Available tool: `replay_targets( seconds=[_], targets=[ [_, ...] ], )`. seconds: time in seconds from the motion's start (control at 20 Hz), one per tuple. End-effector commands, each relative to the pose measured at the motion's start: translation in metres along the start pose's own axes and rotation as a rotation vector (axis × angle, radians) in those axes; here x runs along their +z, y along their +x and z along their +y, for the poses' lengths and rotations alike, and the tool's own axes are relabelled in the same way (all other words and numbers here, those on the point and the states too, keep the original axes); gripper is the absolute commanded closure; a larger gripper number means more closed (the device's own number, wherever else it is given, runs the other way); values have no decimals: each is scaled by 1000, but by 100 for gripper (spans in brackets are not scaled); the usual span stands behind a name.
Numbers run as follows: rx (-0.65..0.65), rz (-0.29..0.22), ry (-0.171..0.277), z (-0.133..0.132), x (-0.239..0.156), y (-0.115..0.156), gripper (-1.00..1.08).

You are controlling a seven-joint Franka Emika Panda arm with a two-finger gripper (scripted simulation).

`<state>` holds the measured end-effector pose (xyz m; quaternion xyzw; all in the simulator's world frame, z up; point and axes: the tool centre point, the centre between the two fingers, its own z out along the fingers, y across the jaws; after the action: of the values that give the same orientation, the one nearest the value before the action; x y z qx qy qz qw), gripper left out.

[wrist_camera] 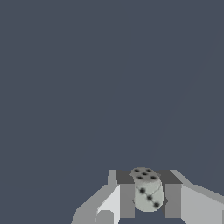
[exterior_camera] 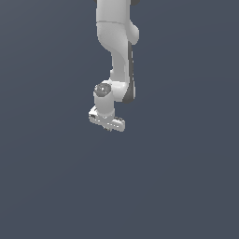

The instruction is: Pick up the object and move it to a goal position.

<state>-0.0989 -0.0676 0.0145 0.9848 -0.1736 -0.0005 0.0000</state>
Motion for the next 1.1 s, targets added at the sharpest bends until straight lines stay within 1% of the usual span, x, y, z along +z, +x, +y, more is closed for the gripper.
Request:
replay_targets(
  seconds=[0.0, 0.25, 0.5, 1.05],
  targets=[
    [0, 1, 0, -1, -6, -1, 108],
    [0, 0, 1, -6, -28, -4, 108],
    [0, 0, 1, -12, -62, -9, 108],
    [1, 1, -1, -33, -170, -24, 108]
  ],
)
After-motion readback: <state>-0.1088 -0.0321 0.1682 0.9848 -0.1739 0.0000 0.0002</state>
